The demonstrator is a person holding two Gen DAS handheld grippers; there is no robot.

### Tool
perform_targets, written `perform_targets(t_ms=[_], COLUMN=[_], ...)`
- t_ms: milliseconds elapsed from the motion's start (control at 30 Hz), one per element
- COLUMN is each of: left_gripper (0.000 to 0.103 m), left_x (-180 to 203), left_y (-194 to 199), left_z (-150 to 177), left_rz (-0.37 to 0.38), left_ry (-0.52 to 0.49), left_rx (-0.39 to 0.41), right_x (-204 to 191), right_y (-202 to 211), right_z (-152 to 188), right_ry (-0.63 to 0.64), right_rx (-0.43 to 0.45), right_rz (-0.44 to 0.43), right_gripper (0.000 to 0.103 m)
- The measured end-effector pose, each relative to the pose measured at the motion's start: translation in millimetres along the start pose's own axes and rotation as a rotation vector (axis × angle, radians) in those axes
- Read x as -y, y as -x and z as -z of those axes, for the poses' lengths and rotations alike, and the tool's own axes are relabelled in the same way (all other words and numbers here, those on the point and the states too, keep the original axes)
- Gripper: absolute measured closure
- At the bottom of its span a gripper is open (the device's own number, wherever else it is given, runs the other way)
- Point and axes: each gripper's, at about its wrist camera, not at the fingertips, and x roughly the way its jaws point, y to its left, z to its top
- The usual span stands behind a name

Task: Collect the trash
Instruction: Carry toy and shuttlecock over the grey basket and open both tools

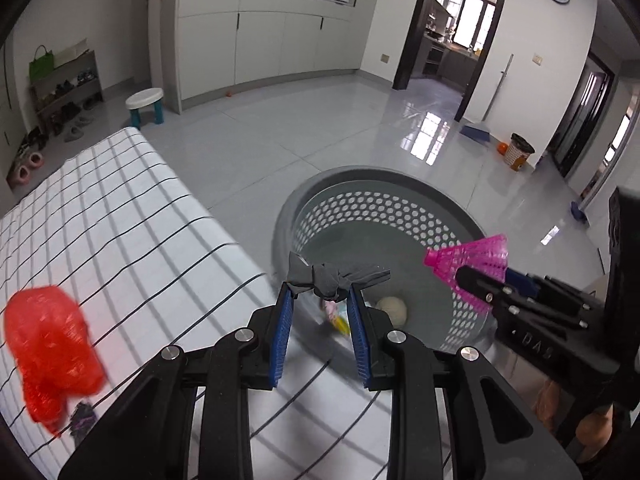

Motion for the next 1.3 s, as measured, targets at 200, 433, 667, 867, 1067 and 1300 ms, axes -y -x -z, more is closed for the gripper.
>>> perform_targets(t_ms=[200,433,667,867,1067,1300], left_gripper=[0.076,0.075,0.049,0.040,0.040,0.040], left_x=[16.6,24.2,22.8,24.8,26.8,28.9], left_y=[-28.8,-50.0,-53.1,-46.8,-46.3,-41.8], left_z=[-12.1,-18.8,-23.0,-24.7,-22.7,-20.6], left_rz=[0.025,0.041,0.028,0.018,0.010,0.005], left_ry=[-0.031,-0.050,-0.051,-0.060,-0.069,-0.081], left_rx=[-0.045,-0.087,-0.087,-0.071,-0.078,-0.073], right_x=[11.6,23.4,34.4,38.0,38.4,40.6], right_y=[-9.9,-19.1,-15.6,-9.4,-8.1,-7.6], right_z=[-3.2,-4.1,-4.9,-5.1,-2.8,-2.5], right_ry=[-0.027,-0.074,-0.108,-0.112,-0.122,-0.131], right_rx=[-0.014,-0.033,-0.024,-0.005,0.000,0.000], right_rz=[0.010,0.028,0.026,0.025,0.029,0.025], right_gripper=[0.066,0.065,0.060,0.056,0.051,0.051])
